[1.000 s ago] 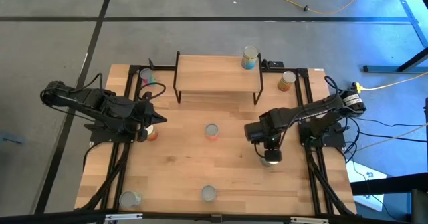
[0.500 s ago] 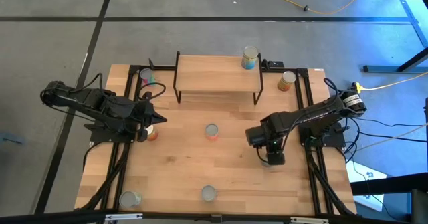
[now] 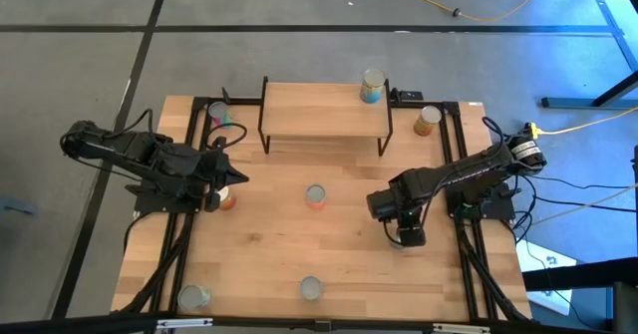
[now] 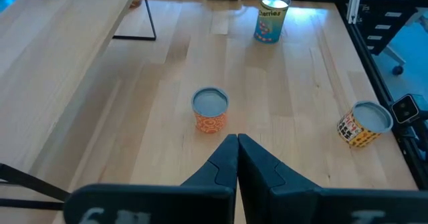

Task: Pick and place cans onto a shelf
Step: Put the canned cherry on the shelf

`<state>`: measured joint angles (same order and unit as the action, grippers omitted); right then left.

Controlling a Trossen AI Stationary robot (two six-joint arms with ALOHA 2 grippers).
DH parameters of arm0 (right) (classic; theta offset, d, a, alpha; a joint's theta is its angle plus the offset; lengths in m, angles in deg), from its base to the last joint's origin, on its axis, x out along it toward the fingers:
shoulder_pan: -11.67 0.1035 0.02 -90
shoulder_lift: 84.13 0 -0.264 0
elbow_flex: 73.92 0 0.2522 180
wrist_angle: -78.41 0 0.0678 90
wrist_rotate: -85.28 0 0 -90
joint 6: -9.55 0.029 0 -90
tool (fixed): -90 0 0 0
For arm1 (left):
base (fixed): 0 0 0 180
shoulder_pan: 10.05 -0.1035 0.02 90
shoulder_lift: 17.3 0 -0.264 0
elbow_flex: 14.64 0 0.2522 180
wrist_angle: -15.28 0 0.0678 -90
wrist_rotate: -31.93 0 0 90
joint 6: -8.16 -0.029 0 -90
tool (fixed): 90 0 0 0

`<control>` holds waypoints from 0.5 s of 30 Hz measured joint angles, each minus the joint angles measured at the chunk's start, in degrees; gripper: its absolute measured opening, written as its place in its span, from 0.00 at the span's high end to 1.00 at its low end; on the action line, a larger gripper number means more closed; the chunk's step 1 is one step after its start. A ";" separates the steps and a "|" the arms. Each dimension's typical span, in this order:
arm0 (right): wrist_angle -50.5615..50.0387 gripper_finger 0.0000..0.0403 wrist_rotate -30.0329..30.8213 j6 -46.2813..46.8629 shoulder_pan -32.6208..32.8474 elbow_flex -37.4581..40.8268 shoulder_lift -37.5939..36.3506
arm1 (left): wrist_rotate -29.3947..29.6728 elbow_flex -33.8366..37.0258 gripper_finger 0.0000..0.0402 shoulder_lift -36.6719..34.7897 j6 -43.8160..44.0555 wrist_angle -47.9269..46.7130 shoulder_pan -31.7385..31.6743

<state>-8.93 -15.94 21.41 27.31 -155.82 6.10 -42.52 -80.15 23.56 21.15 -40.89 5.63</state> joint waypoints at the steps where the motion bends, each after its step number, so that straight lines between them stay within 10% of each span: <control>1: 0.00 0.85 0.63 -0.19 -0.01 0.00 0.00 | 0.00 0.00 1.00 0.02 0.00 0.00 0.00; 15: 1.20 0.85 0.66 -0.35 -0.04 0.02 0.00 | 0.00 0.00 1.00 0.00 0.00 0.00 -0.01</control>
<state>-7.73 -15.29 21.06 27.27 -155.80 6.10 -42.52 -80.15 23.57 21.15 -40.89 5.62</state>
